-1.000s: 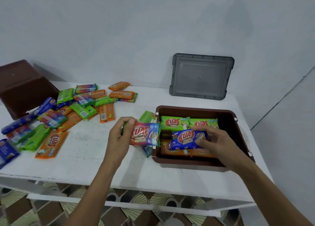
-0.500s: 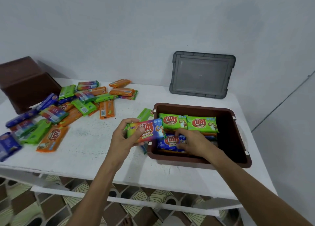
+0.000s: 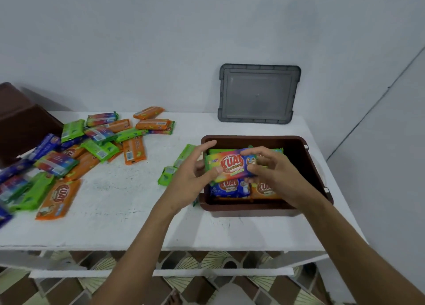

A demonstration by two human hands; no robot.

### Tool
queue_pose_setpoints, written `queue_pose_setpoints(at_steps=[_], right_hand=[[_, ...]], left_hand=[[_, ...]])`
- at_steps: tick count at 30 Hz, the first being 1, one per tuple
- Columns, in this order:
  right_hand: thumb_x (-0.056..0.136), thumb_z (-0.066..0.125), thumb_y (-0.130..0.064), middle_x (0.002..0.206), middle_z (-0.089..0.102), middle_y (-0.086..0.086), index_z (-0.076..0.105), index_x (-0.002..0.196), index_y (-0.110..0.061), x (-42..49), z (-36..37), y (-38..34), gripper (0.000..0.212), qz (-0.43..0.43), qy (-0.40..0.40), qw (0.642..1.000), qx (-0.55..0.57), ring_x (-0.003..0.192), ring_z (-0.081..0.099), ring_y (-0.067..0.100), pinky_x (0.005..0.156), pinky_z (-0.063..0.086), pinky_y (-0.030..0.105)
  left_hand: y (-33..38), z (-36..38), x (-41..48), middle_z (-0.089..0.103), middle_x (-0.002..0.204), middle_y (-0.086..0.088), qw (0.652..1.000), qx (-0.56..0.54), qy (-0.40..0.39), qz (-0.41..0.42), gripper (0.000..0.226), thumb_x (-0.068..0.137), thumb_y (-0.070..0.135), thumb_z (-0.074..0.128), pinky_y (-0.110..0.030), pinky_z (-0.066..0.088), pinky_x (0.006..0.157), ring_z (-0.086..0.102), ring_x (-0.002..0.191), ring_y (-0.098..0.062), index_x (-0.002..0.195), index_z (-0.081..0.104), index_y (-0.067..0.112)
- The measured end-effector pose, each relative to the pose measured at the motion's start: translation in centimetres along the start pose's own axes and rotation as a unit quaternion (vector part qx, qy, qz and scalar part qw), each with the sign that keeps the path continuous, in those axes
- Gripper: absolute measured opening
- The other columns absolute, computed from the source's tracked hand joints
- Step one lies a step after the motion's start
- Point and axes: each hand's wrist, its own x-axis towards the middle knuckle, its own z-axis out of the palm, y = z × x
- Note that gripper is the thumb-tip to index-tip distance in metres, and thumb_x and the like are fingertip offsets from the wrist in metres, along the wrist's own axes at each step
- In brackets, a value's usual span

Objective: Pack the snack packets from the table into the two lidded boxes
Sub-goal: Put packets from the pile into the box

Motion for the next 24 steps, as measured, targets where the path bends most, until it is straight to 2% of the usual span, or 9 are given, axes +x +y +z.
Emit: queue_pose_setpoints(at_steps=[2, 4, 7, 9, 14, 17, 20, 22, 24], right_hand=[[0.085, 0.068, -0.021, 0.125, 0.062, 0.004, 0.069, 0.11, -0.024, -0.9, -2.0, 0.3, 0.024, 0.025, 0.032, 0.999, -0.012, 0.113, 0.066, 0.022, 0.076, 0.061, 0.04], [0.088, 0.067, -0.016, 0.124, 0.061, 0.002, 0.07, 0.107, -0.024, -1.7, -4.1, 0.8, 0.021, 0.057, 0.053, 0.996, -0.044, 0.109, 0.066, 0.024, 0.077, 0.061, 0.042], [0.092, 0.065, -0.011, 0.117, 0.061, -0.002, 0.07, 0.102, -0.026, -2.1, -6.1, 1.9, 0.019, 0.09, 0.09, 0.982, -0.14, 0.106, 0.065, 0.023, 0.078, 0.062, 0.042], [0.092, 0.064, -0.008, 0.116, 0.061, -0.001, 0.067, 0.102, -0.026, -1.7, -6.4, 2.8, 0.021, 0.105, 0.113, 0.965, -0.21, 0.105, 0.064, 0.021, 0.079, 0.061, 0.041], [0.092, 0.063, -0.012, 0.122, 0.061, 0.009, 0.061, 0.107, -0.022, 0.1, -6.0, 4.6, 0.018, 0.13, 0.14, 0.897, -0.4, 0.099, 0.062, 0.025, 0.069, 0.054, 0.022], [0.09, 0.066, -0.022, 0.123, 0.062, 0.011, 0.061, 0.114, -0.022, 0.6, -5.5, 4.6, 0.025, 0.147, 0.118, 0.834, -0.519, 0.103, 0.062, 0.029, 0.081, 0.052, 0.033], [0.092, 0.06, -0.034, 0.115, 0.065, 0.01, 0.061, 0.119, -0.024, 0.3, -4.5, 4.0, 0.029, 0.156, 0.111, 0.774, -0.604, 0.095, 0.064, 0.029, 0.079, 0.056, 0.04], [0.094, 0.055, -0.036, 0.112, 0.066, 0.01, 0.06, 0.122, -0.023, 0.1, -3.3, 3.3, 0.031, 0.125, 0.131, 0.769, -0.612, 0.093, 0.065, 0.029, 0.076, 0.056, 0.04], [0.096, 0.054, -0.035, 0.107, 0.069, 0.008, 0.061, 0.122, -0.02, 0.1, -1.6, 2.2, 0.031, 0.048, 0.158, 0.789, -0.592, 0.088, 0.065, 0.025, 0.072, 0.057, 0.038]], left_hand=[[-0.1, -0.1, 0.3, 0.063, 0.116, 0.02, 0.989, 0.141, 0.034, 0.036, 0.048, 0.087, 0.046, 0.061, -0.013, 0.052, 0.075, 0.059, 0.109, 0.004, 0.132, 0.046, 0.047], [-0.8, -0.7, 0.4, 0.056, 0.122, 0.022, 0.957, 0.261, 0.085, 0.089, 0.043, 0.091, 0.044, 0.058, -0.009, 0.045, 0.08, 0.054, 0.111, 0.005, 0.133, 0.049, 0.04], [-2.6, -1.1, 0.1, 0.05, 0.133, 0.01, 0.929, 0.343, 0.084, 0.108, 0.035, 0.096, 0.032, 0.057, -0.032, 0.051, 0.092, 0.044, 0.122, -0.005, 0.131, 0.055, 0.027], [-3.7, -0.9, -0.1, 0.045, 0.141, 0.002, 0.924, 0.36, 0.077, 0.106, 0.032, 0.097, 0.026, 0.056, -0.04, 0.05, 0.096, 0.038, 0.129, -0.008, 0.129, 0.059, 0.021], [-5.0, -0.3, -0.5, 0.045, 0.145, -0.001, 0.918, 0.355, 0.114, 0.133, 0.028, 0.098, 0.026, 0.051, -0.035, 0.043, 0.104, 0.034, 0.131, -0.006, 0.122, 0.064, 0.017], [-5.0, -0.2, -0.7, 0.046, 0.146, -0.001, 0.912, 0.371, 0.113, 0.133, 0.03, 0.098, 0.029, 0.049, -0.031, 0.038, 0.104, 0.035, 0.133, -0.009, 0.121, 0.064, 0.018], [-5.1, -0.6, -1.2, 0.045, 0.147, 0.001, 0.913, 0.373, 0.091, 0.141, 0.033, 0.097, 0.033, 0.047, -0.027, 0.038, 0.102, 0.034, 0.136, -0.01, 0.124, 0.063, 0.021], [-5.4, -1.6, -1.7, 0.045, 0.145, 0.002, 0.918, 0.354, 0.093, 0.155, 0.03, 0.098, 0.028, 0.047, -0.021, 0.04, 0.099, 0.033, 0.134, -0.006, 0.123, 0.063, 0.022], [-6.0, -3.4, -2.0, 0.05, 0.139, 0.001, 0.911, 0.357, 0.119, 0.167, 0.027, 0.099, 0.016, 0.05, -0.013, 0.035, 0.098, 0.04, 0.13, -0.009, 0.121, 0.065, 0.02]])
